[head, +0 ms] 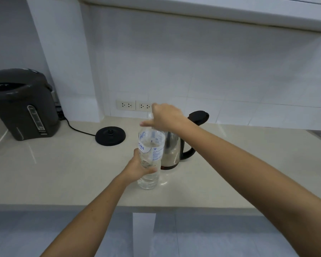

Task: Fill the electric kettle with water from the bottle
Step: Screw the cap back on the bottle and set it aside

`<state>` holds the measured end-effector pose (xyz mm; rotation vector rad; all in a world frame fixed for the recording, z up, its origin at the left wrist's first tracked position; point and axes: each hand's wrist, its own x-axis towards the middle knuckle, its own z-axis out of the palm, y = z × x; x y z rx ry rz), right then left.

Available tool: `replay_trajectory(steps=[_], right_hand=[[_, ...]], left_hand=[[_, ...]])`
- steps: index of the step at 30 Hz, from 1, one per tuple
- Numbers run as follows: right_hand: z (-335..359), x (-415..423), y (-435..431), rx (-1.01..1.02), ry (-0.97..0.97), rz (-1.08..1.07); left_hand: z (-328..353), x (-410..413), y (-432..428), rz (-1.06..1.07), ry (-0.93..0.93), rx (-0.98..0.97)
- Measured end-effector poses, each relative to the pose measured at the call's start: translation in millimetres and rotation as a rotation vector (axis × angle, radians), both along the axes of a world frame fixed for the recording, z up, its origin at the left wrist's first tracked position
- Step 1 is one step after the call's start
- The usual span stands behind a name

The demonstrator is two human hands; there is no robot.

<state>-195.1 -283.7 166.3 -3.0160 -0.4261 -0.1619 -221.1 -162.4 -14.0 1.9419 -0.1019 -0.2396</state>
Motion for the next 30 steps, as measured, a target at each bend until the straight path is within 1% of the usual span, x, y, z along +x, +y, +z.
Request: replay_trajectory(steps=[2,4,6,9,12,17,26,30], right_hand=[[-12.6,-3.4,-7.5,0.149,0.007,-0.008],[-18.3,-3.3,-11.0,0.348,0.021,-0.005],[-17.5,-2.2,-14.6,0.468,0.042,0.008],[-15.3,-2.1,-30.7,0.581,0.081,-0.010],[-12.8,-3.9,-53.7,0.621,0.067,-0.052],[9.4,-3.1,-117.1,0.723,-0.015,-0.115],[32.2,22.5,-238.8,0.650,-0.087,-0.251],[29.1,50.5,-282.5,0.644,-0.089,-0.263]], left_hand=[[-0.7,0.4,9.5,-0.092,0.013,-0.009],[-1.1,1.4,15.0,-0.116,-0.004,0.009],[0.1,3.2,12.9,-0.078,-0.031,0.032],[4.2,3.8,-0.9,0.007,-0.112,0.089],[10.4,1.6,-15.5,-0.020,-0.175,0.082],[29.9,16.6,-75.2,-0.202,-0.222,0.065],[41.2,49.2,-224.7,-0.210,-0.199,-0.027],[42.3,80.0,-267.6,-0.172,-0.176,0.015]])
